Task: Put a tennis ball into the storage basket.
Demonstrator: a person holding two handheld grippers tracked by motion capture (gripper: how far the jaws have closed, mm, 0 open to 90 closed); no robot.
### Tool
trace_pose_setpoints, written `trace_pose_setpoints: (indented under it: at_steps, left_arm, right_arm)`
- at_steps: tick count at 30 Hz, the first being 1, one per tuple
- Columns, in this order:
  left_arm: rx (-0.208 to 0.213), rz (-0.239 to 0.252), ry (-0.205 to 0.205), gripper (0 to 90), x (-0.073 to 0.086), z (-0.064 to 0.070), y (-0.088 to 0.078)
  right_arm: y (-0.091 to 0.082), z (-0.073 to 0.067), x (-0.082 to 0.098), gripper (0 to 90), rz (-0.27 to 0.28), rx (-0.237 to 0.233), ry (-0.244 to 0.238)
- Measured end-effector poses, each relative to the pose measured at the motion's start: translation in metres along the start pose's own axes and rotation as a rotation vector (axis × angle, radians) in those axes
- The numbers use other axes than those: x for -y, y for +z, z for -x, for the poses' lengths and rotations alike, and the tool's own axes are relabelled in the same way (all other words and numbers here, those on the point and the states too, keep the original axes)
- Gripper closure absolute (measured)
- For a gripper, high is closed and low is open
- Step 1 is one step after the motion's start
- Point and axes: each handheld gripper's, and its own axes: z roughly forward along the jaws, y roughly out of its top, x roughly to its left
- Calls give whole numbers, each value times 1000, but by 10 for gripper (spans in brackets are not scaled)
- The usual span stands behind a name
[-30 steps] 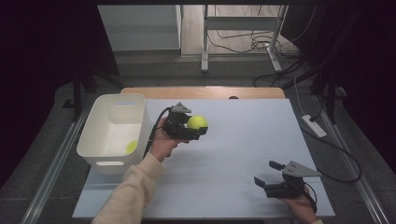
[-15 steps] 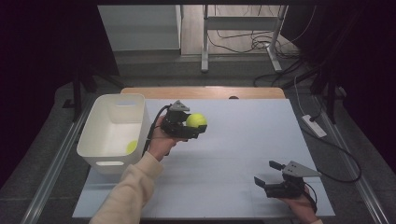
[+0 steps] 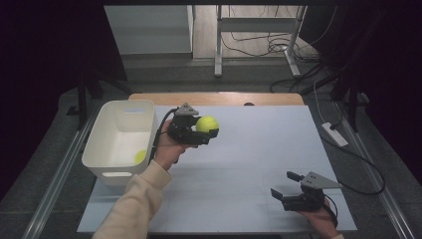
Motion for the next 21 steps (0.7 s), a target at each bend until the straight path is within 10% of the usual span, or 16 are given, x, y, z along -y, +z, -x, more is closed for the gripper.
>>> trace_pose_setpoints:
  at_steps: [21]
  left_arm:
    - [-10, 51, -2, 266, -4, -2, -17]
  right_arm:
    - [0, 0, 0, 91, 1, 4, -1]
